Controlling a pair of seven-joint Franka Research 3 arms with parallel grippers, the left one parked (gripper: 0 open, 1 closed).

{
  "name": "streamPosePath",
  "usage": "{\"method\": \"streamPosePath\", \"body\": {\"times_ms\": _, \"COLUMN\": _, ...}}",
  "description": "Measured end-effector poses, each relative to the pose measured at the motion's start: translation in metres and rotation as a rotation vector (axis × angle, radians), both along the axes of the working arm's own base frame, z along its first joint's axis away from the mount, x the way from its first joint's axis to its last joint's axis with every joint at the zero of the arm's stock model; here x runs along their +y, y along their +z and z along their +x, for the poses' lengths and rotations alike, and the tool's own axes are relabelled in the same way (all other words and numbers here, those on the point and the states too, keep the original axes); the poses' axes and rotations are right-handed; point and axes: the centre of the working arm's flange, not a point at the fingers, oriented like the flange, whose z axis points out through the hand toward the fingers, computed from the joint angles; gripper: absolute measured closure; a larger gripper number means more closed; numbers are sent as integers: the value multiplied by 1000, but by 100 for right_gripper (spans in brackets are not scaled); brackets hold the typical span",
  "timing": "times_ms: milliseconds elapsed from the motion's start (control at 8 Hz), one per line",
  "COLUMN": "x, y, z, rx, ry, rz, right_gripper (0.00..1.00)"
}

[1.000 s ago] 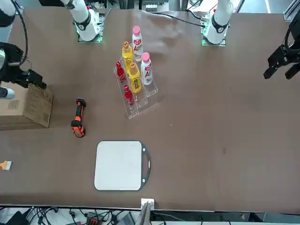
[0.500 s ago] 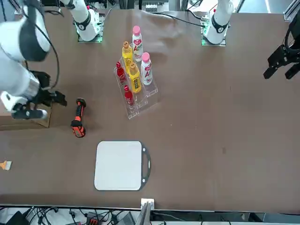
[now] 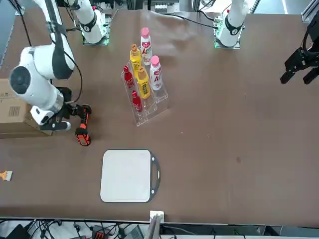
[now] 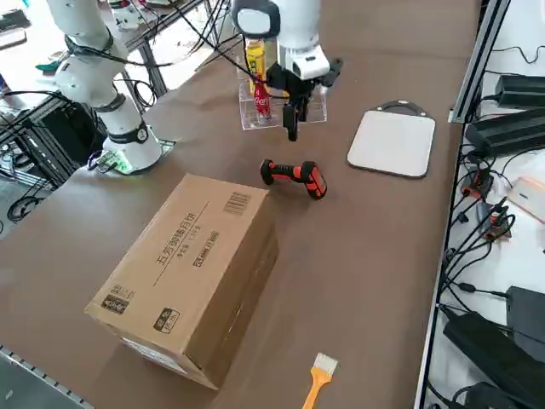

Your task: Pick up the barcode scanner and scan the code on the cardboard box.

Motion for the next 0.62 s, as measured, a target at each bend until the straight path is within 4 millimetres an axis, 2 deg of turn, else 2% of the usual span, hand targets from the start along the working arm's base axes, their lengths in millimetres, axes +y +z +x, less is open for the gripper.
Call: {"method": "streamPosePath", "body": {"times_ms": 625, "x": -2, "y": -48, "z": 3, "rx": 44, "ry": -3, "rz": -15, "right_gripper": 0}}
